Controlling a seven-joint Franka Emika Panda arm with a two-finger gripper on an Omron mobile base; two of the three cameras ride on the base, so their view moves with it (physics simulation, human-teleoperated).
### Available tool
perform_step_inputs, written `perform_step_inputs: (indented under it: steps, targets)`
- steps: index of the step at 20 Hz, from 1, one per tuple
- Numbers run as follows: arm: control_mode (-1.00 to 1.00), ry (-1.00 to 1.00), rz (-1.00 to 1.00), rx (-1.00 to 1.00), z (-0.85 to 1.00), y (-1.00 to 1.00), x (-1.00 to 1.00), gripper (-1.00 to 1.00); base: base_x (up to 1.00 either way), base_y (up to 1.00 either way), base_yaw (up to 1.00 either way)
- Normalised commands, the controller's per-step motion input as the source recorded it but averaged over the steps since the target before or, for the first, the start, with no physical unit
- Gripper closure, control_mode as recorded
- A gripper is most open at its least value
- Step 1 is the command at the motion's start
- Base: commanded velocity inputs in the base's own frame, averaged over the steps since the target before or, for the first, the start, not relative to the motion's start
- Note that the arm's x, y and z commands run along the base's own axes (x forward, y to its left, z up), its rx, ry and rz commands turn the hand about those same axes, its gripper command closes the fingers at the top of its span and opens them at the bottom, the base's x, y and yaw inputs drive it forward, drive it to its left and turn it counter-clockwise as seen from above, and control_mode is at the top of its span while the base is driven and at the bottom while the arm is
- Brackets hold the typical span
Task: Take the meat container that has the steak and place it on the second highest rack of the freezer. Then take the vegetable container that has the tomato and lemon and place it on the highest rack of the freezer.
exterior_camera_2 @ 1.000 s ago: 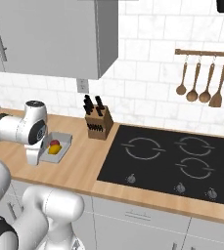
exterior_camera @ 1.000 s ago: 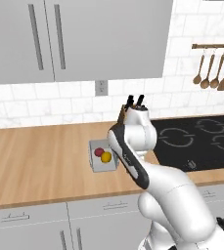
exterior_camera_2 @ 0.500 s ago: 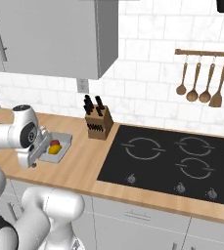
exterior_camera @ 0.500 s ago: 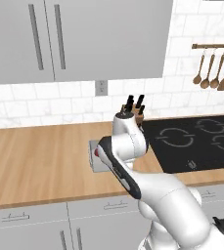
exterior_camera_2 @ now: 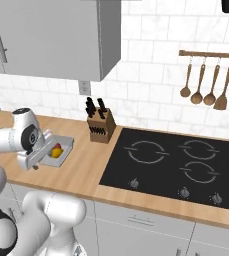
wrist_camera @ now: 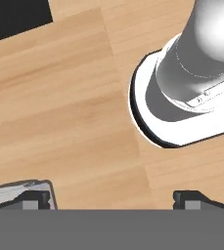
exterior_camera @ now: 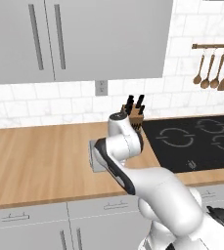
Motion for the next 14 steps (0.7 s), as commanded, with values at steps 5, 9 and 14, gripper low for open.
perform_step_inputs:
  steps: [5,9,14]
  targets:
    - [-1.0,0.0,-0.04,0.0,-0.28,0.0,0.37,-1.0,0.0,0.0,0.0]
    - [-1.0,0.0,0.01,0.0,-0.33,0.0,0.43,-1.0,0.0,0.0,0.0]
    - [-1.0,0.0,0.08,0.0,-0.2,0.04,0.17,-1.0,0.0,0.0,0.0]
